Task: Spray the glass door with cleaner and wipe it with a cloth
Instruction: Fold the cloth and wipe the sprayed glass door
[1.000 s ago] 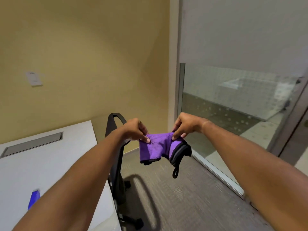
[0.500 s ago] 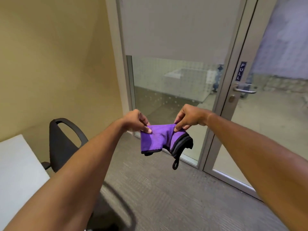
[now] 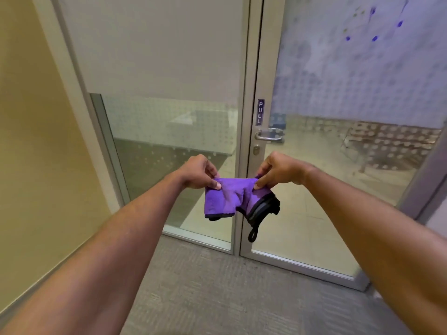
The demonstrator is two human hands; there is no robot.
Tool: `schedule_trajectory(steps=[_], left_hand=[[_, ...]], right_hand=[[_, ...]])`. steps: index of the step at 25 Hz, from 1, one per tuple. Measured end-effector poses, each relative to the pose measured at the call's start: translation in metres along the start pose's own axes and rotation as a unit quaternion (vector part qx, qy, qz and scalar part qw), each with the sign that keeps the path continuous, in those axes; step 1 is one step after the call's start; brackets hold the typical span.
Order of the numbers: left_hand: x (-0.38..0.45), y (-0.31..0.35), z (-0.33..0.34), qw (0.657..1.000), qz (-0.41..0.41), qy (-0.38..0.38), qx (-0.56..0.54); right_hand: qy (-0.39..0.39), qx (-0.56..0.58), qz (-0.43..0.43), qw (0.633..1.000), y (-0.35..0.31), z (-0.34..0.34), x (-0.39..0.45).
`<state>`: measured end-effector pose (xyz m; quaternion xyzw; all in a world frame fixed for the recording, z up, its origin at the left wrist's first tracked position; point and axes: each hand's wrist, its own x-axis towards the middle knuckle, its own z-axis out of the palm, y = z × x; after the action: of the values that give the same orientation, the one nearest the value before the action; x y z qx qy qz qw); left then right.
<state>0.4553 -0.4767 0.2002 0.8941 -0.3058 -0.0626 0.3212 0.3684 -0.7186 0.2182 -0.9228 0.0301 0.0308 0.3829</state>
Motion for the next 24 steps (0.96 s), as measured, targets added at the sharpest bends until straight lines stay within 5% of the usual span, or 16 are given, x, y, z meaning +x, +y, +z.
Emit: schedule_trajectory(steps=[15,24], left_hand=[[0.232,0.150,0.088,0.986,0.147,-0.037,0.076],[0.375,0.204,0.101,0.933,0.285,-0.056,0.214]], right_hand=[[0.086,0.055,0.041,0.994,0.161,-0.183,0.040],[0.096,0.094,0.076,0.988,0.207,-0.254,0.122]])
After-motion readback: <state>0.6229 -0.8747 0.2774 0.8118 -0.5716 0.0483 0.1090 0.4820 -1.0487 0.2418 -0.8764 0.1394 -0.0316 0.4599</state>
